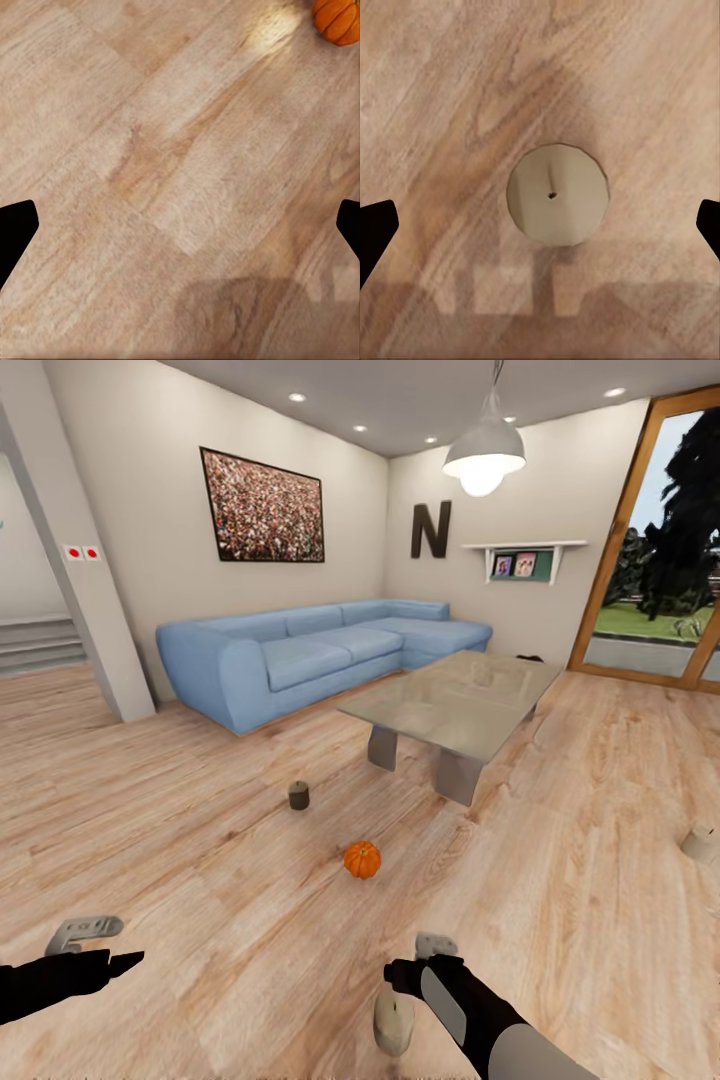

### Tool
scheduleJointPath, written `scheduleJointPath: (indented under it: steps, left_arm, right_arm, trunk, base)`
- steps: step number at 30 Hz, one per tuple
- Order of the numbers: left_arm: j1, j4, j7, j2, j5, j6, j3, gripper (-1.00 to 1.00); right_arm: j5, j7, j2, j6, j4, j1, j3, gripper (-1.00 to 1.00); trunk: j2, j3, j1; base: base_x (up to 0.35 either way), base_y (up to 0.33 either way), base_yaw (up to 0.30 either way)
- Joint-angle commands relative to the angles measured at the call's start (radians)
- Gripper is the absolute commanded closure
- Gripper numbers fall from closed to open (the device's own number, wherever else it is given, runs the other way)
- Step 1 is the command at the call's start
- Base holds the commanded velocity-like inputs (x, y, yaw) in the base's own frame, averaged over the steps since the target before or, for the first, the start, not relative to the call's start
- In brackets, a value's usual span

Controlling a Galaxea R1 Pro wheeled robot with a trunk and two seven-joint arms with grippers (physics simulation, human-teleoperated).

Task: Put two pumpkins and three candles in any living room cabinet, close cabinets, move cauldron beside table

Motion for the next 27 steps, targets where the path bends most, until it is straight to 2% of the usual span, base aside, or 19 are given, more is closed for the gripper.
scheduleJointPath:
  steps: [1,9,27]
  left_arm:
    - [-0.001,-0.001,-0.007,0.000,-0.005,0.003,0.001,-1.00]
    - [-0.001,0.001,-0.008,0.000,-0.007,-0.015,0.001,-1.00]
    - [-0.001,0.001,-0.009,0.000,-0.006,-0.022,0.001,-1.00]
  right_arm:
    - [-0.010,-0.009,-0.001,0.003,-0.002,-0.001,0.008,-1.00]
    - [-0.010,-0.009,-0.001,0.002,-0.003,-0.001,0.033,-1.00]
    - [-0.012,-0.005,0.000,0.002,-0.004,-0.001,0.037,-1.00]
  trunk:
    - [-0.001,-0.005,0.000]
    - [-0.003,-0.036,0.004]
    - [-0.007,-0.106,0.012]
  base:
    - [0.000,0.000,0.000]
    - [0.000,0.000,0.000]
    - [0.000,0.000,0.000]
